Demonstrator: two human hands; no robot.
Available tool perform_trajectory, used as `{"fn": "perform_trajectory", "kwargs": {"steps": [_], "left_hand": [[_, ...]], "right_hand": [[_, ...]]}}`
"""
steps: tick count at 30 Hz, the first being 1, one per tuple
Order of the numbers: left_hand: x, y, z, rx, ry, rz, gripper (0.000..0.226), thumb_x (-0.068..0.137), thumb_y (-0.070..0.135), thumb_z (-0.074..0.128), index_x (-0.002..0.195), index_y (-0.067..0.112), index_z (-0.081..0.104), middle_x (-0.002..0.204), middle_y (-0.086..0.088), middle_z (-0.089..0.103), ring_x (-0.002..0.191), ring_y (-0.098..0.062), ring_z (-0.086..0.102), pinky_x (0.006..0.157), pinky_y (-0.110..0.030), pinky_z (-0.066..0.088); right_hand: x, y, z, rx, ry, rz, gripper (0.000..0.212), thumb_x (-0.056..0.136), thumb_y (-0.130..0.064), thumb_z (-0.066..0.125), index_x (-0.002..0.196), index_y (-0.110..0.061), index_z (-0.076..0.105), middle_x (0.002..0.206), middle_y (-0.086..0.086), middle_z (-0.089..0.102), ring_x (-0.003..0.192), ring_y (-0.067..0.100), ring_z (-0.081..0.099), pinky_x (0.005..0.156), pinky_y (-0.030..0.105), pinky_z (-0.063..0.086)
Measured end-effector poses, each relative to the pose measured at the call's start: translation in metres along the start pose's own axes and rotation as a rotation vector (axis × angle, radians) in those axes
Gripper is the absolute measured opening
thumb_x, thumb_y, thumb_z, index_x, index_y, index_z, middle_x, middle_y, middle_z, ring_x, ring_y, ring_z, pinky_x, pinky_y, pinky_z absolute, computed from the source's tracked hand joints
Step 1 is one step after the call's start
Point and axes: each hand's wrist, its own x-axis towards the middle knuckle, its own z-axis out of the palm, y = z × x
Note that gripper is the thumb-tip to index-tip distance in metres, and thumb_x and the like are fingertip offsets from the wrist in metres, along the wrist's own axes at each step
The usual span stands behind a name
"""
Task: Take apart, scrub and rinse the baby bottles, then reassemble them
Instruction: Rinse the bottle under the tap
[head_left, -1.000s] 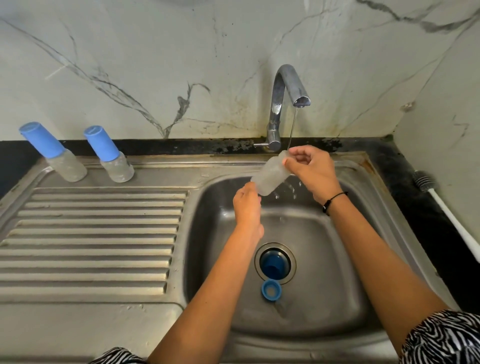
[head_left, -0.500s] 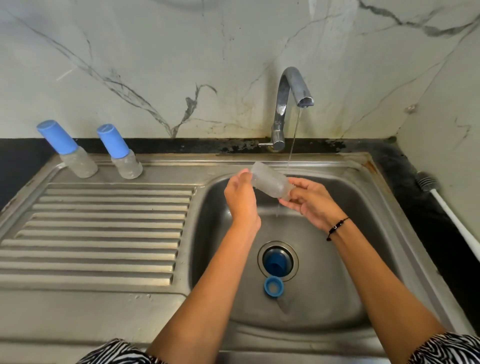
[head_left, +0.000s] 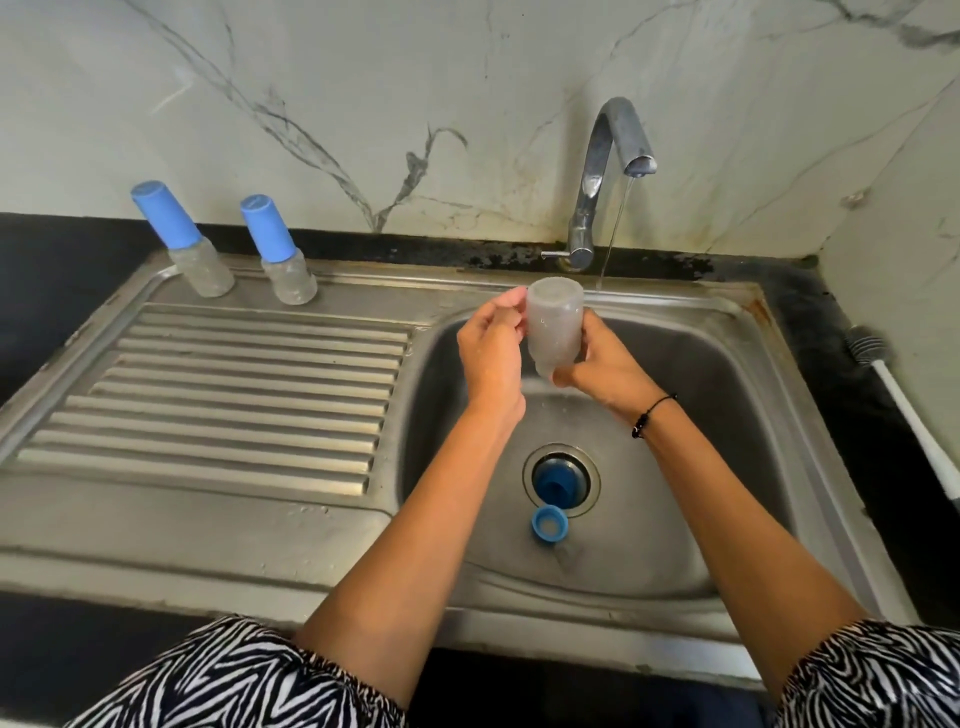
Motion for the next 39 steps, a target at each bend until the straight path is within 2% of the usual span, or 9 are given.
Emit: {"fn": "perform_trajectory", "kwargs": {"steps": [5,8,11,15,22,26,29,33,39], "left_hand": [[-0.006,0.006,-0.029,0.096,0.044,0.036,0.034,0.091,-0.004,0.044,0.113,0.009,0.066,0.116,-0.008,0.066,0.112,-0.021,0.059,0.100,-0.038,0.047],[-0.007,0.015,-0.057,0.122,0.130,0.040,0.038,0.089,-0.007,0.044,0.122,0.002,0.061,0.122,-0.012,0.062,0.112,-0.022,0.058,0.097,-0.032,0.048],[-0.008,0.028,-0.096,0.105,0.194,0.069,0.037,0.086,-0.010,0.044,0.116,0.000,0.062,0.111,-0.010,0.064,0.098,-0.016,0.060,0.080,-0.019,0.049],[-0.008,0.048,-0.161,0.139,0.318,0.116,0.031,0.086,-0.012,0.043,0.107,-0.002,0.065,0.099,-0.004,0.067,0.081,0.001,0.062,0.074,-0.014,0.049],[-0.002,0.107,-0.285,0.235,0.444,0.225,0.031,0.088,-0.008,0.045,0.097,0.011,0.068,0.092,0.004,0.067,0.080,0.004,0.061,0.074,-0.015,0.048],[0.003,0.134,-0.355,0.304,0.467,0.229,0.031,0.087,-0.007,0.047,0.089,0.016,0.067,0.091,0.009,0.067,0.083,0.006,0.062,0.078,-0.015,0.048],[0.007,0.139,-0.405,0.338,0.532,0.177,0.026,0.088,-0.006,0.046,0.088,0.012,0.066,0.097,0.003,0.069,0.094,-0.006,0.063,0.091,-0.028,0.050],[0.007,0.146,-0.454,0.373,0.572,0.139,0.026,0.093,0.000,0.046,0.090,0.017,0.066,0.095,0.003,0.066,0.093,-0.008,0.060,0.093,-0.028,0.048],[0.015,0.156,-0.497,0.374,0.604,0.083,0.027,0.093,0.006,0.048,0.104,0.015,0.071,0.102,0.003,0.071,0.097,-0.008,0.064,0.089,-0.029,0.053]], "right_hand": [[-0.007,-0.019,0.020,0.010,-0.160,-0.060,0.080,0.072,-0.004,0.074,0.139,-0.020,0.032,0.126,0.001,0.049,0.114,0.014,0.049,0.092,0.027,0.046],[-0.013,-0.033,0.046,0.021,-0.298,-0.056,0.072,0.077,-0.013,0.073,0.138,-0.017,0.034,0.123,-0.003,0.052,0.108,0.006,0.051,0.083,0.018,0.044],[-0.017,-0.050,0.084,0.045,-0.341,-0.082,0.050,0.087,-0.025,0.065,0.131,-0.015,0.045,0.115,-0.005,0.058,0.096,0.002,0.055,0.075,0.013,0.047],[-0.011,-0.074,0.150,-0.036,-0.306,-0.156,0.044,0.082,-0.027,0.070,0.121,-0.014,0.055,0.112,0.002,0.062,0.099,0.023,0.060,0.088,0.040,0.051],[0.001,-0.141,0.272,-0.184,-0.391,-0.289,0.050,0.079,-0.021,0.074,0.123,-0.015,0.052,0.101,-0.006,0.058,0.082,0.007,0.054,0.067,0.015,0.044],[-0.001,-0.174,0.339,-0.154,-0.402,-0.298,0.048,0.078,-0.020,0.074,0.122,-0.016,0.054,0.100,-0.006,0.059,0.084,0.010,0.055,0.067,0.012,0.044],[-0.003,-0.190,0.384,-0.119,-0.409,-0.296,0.044,0.078,-0.018,0.073,0.118,-0.015,0.055,0.099,-0.005,0.061,0.082,0.008,0.056,0.073,0.020,0.049],[-0.005,-0.203,0.431,-0.107,-0.434,-0.304,0.044,0.078,-0.018,0.073,0.118,-0.016,0.054,0.092,-0.012,0.057,0.077,0.000,0.054,0.067,0.007,0.044],[-0.002,-0.215,0.475,-0.211,-0.461,-0.333,0.044,0.078,-0.023,0.074,0.117,-0.016,0.054,0.101,-0.003,0.059,0.090,0.012,0.057,0.076,0.021,0.047]]}}
